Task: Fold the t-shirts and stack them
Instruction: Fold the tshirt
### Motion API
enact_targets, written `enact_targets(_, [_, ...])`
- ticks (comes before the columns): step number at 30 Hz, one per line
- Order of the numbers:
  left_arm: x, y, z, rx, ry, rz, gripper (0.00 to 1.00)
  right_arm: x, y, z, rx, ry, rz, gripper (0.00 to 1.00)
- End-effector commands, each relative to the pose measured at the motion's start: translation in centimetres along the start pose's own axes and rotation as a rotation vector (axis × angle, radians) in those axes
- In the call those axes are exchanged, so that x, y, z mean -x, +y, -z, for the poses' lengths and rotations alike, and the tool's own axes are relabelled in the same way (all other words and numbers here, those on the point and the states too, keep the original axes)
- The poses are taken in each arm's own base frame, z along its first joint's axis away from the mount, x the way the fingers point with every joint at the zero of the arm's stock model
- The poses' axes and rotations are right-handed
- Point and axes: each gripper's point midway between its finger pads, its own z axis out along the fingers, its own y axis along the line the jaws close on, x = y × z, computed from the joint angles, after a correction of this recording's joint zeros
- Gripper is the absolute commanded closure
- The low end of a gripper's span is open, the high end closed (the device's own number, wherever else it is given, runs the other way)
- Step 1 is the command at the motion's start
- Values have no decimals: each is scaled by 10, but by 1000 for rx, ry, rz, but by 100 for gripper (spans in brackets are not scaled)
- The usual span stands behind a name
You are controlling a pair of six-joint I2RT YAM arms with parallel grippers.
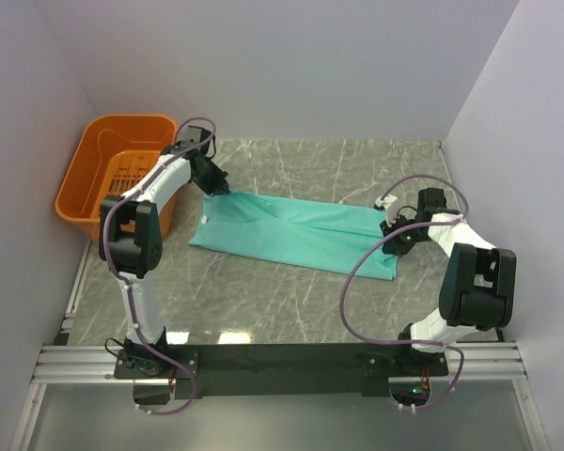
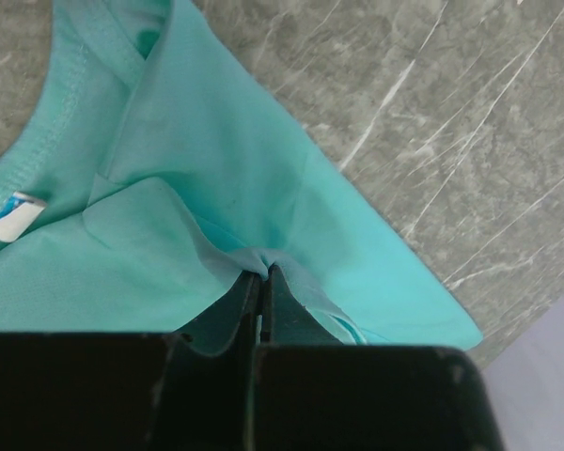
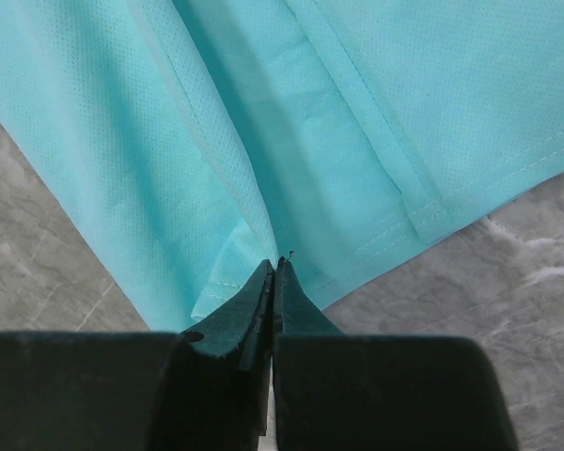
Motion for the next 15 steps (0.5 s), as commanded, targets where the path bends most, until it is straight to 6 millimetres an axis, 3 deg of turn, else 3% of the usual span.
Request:
enact_targets(1, [14, -13, 5, -18, -45, -20, 98, 17, -17, 4, -50, -43, -8, 99])
enact_targets(2, [13, -12, 2, -12, -39, -20, 96, 17, -17, 4, -52, -47, -11, 98])
enact_targets(4, [14, -16, 1, -18, -36, -21, 83, 21, -20, 5, -75, -66, -29, 96])
enact_targets(5, [15, -18, 1, -24, -35, -26, 66, 23, -22, 6, -89, -73, -31, 87])
enact_targets(7, [19, -22, 5, -34, -48, -38, 54, 28, -28, 9, -136, -102, -57, 82])
enact_targets(9, [26, -31, 16, -54, -77, -64, 44, 28, -36, 12, -207, -109, -110, 69])
enact_targets(13, [41, -47, 46, -126, -159, -156, 31, 44, -64, 38, -410, -187, -156, 59])
enact_targets(15, [41, -50, 66, -173, -189, -226, 30, 44, -73, 47, -484, -196, -205, 57])
